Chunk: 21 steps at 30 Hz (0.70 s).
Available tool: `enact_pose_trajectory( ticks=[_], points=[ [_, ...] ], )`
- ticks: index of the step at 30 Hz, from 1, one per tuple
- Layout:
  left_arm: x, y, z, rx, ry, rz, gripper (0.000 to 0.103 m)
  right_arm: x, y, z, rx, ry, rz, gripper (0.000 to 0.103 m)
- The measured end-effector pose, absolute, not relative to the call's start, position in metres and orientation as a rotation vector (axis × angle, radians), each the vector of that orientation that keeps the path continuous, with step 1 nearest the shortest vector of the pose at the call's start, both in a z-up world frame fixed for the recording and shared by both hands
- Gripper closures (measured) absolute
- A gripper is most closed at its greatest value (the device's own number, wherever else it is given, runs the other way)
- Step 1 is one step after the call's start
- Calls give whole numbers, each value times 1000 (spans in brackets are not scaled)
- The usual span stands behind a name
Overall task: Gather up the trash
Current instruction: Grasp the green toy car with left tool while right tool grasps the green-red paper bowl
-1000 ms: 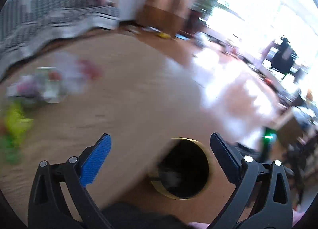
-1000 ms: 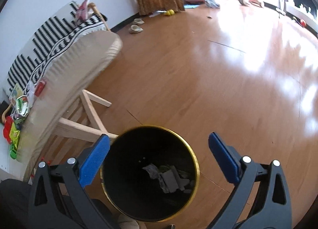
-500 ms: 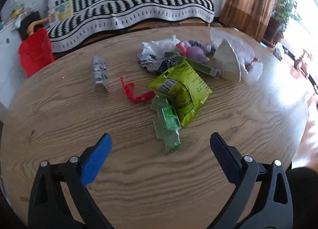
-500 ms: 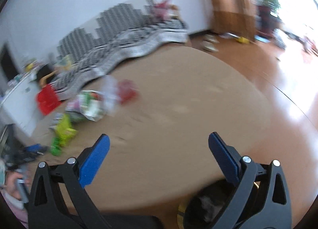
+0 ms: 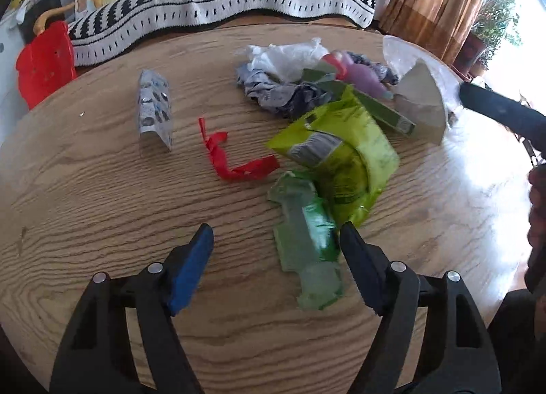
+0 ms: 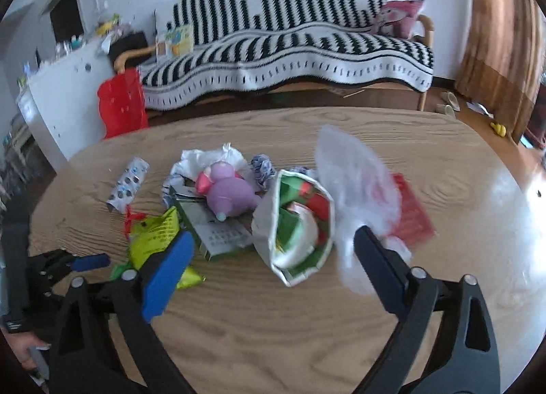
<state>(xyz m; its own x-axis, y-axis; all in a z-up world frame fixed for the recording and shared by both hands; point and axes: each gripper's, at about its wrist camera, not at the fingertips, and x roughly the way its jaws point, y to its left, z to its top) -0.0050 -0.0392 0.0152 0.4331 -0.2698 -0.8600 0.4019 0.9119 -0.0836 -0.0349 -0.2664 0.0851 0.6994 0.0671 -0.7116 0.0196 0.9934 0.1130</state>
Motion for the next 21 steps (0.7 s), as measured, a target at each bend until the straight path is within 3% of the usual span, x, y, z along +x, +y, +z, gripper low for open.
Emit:
enact_pose_trajectory(
  ticks=[3,5,7,9,10,21],
  points=[
    [2,-37,10,172,1032,-406,32,-16,-262,71,99,830,17,24],
    [7,-37,10,204,1008,-385,44,-8,-263,62,91,852,5,50],
    [11,-36,11,223,986,-356,67,2,-264,52,133,869,26,63],
    [13,-31,13,188,990,-366,67,2,-267,51,149,852,15,65],
    [13,-29,14,168,995,-376,67,1,-267,53,146,836,11,76],
    [5,-23,27,122,968,-381,67,-27,-268,68,166,775,38,76]
  ],
)
